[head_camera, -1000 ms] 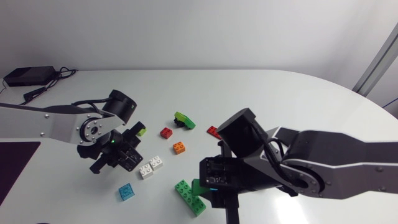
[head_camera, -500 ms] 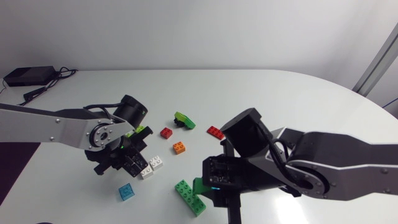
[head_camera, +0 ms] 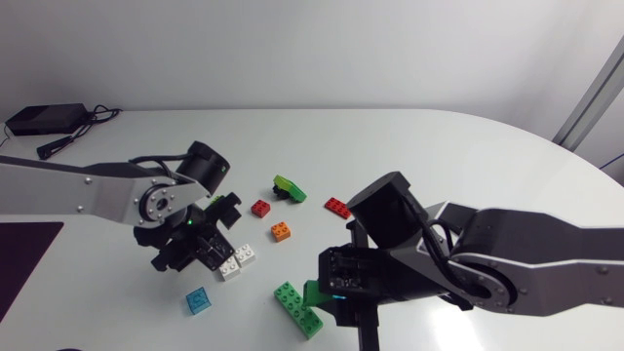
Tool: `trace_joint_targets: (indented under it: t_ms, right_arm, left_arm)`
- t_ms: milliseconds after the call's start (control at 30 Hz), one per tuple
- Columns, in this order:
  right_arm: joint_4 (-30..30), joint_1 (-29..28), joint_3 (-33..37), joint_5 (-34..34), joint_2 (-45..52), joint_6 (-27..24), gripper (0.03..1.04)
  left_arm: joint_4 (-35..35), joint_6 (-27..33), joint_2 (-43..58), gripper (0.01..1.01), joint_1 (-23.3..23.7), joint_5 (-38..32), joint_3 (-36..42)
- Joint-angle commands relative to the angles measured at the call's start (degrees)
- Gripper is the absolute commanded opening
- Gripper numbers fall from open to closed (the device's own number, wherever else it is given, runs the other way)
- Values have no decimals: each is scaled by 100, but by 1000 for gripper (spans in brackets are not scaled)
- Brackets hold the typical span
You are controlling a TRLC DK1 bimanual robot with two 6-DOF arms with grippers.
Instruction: Separate the duplo bricks
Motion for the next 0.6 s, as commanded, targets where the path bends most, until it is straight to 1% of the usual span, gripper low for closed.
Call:
trace_joint_targets:
  t_ms: [0,100,200,233,333,467,567]
  right_arm:
    - [39,-52,-155,-38,-79,-5,292]
    - [48,-52,-146,-38,-70,4,292]
    - [57,-52,-120,-38,-8,13,293]
    - [75,-44,-120,-38,27,13,293]
    - [180,-44,-129,-47,141,57,293]
    - [312,-44,-146,-47,308,136,297]
    - [338,-44,-120,-47,378,154,297]
  left_arm:
    - [-233,-220,-79,934,346,376,563]
    - [-638,-554,-18,934,856,1194,941]
    - [-893,-686,17,933,1304,1870,994]
    - [-998,-694,17,933,1383,2011,1020]
    - [-1525,-703,52,928,1761,2723,1046]
    - [-1903,-501,219,910,2034,3286,994]
    - [-1956,-422,439,910,2051,3470,976]
